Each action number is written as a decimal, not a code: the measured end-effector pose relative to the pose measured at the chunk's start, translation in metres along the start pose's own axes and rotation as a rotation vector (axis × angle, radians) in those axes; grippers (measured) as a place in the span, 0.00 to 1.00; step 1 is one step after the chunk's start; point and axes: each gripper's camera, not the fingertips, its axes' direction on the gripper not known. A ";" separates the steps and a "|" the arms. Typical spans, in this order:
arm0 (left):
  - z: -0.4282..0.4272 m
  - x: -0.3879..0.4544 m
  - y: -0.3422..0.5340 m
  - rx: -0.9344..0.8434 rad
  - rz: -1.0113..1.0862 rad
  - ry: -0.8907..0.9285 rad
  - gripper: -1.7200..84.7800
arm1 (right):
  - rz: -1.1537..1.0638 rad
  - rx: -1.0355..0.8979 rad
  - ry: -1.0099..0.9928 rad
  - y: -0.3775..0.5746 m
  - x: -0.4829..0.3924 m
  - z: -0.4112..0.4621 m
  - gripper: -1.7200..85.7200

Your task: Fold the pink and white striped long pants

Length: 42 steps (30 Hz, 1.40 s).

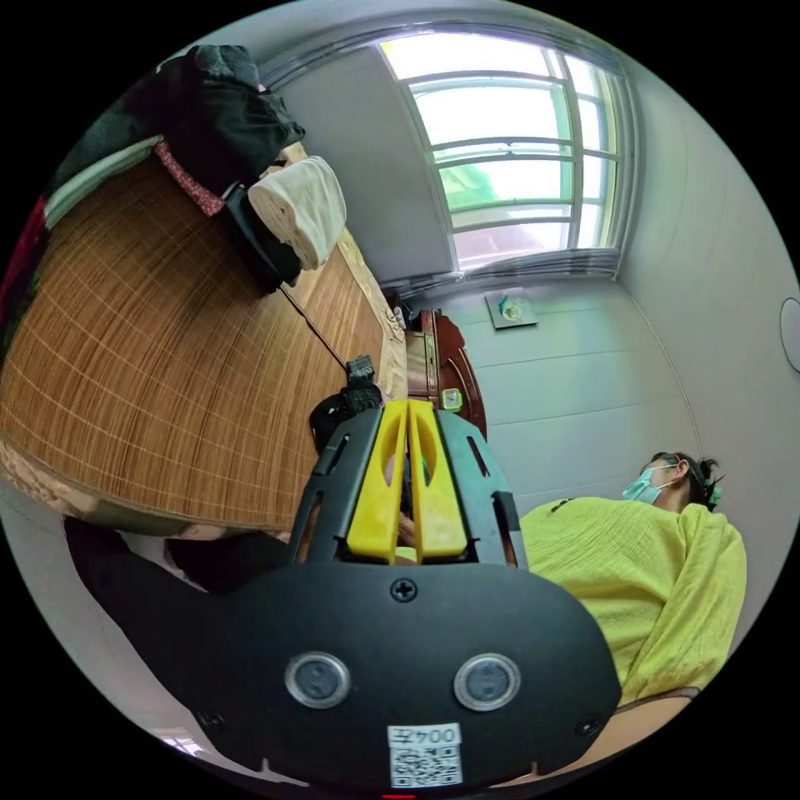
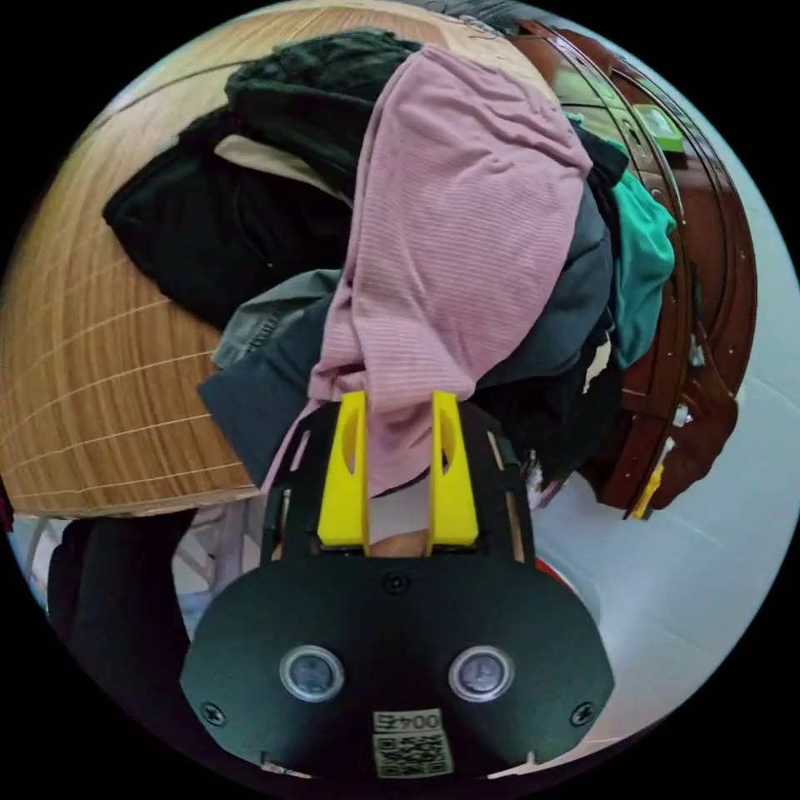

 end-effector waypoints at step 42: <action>0.021 -0.216 -0.068 -0.572 -0.201 0.672 0.42 | -0.820 0.663 -2.054 0.207 -0.126 -0.205 0.06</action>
